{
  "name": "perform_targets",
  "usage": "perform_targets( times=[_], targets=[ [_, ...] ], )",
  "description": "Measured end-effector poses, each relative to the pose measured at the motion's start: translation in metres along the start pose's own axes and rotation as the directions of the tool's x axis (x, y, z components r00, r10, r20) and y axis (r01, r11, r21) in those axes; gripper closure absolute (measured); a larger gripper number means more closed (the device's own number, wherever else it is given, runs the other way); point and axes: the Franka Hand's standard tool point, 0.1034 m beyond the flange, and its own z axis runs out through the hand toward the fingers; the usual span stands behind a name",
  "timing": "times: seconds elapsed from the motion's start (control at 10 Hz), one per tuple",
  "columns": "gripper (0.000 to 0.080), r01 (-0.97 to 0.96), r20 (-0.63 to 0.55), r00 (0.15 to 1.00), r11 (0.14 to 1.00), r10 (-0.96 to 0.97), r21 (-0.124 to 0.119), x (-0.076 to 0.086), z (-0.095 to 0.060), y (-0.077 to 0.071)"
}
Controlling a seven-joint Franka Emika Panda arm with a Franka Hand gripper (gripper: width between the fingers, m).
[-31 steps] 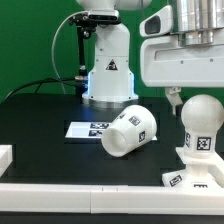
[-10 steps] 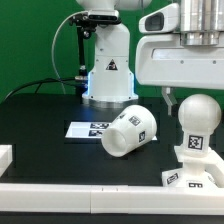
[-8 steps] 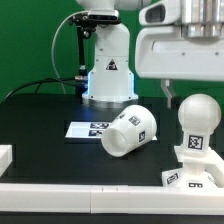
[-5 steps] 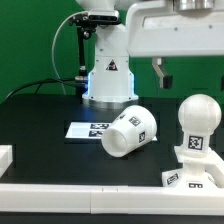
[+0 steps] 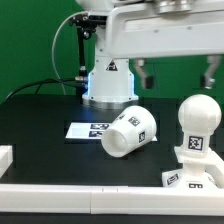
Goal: Assemble lamp
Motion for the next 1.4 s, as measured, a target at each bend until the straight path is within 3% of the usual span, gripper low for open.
perform_targets(
  times=[0.1,0.2,0.5,0.6,0.9,1.0,1.4],
  targets=[
    [0.0101,0.020,0.001,1.000,1.000,-0.020,0.004,0.002,-0.005,0.020],
    [0.0101,0.018,-0.005,1.000,1.000,-0.018,0.006,0.005,-0.007,0.025],
    [0.0101,0.156,-0.002,0.988,0.988,-0.156,0.001,0.004,-0.005,0.024],
    [0.0101,0.128,0.018,0.992,0.992,-0.128,0.014,0.003,-0.002,0.028],
    [0.0101,-0.092,0.151,0.985,0.994,0.082,0.058,0.008,0.021,0.081],
    [0.0101,-0.105,0.148,0.984,0.993,0.096,0.051,0.009,0.025,0.087],
    [0.0101,-0.296,0.163,0.944,0.955,0.288,0.027,0.007,0.029,0.086]
  ],
)
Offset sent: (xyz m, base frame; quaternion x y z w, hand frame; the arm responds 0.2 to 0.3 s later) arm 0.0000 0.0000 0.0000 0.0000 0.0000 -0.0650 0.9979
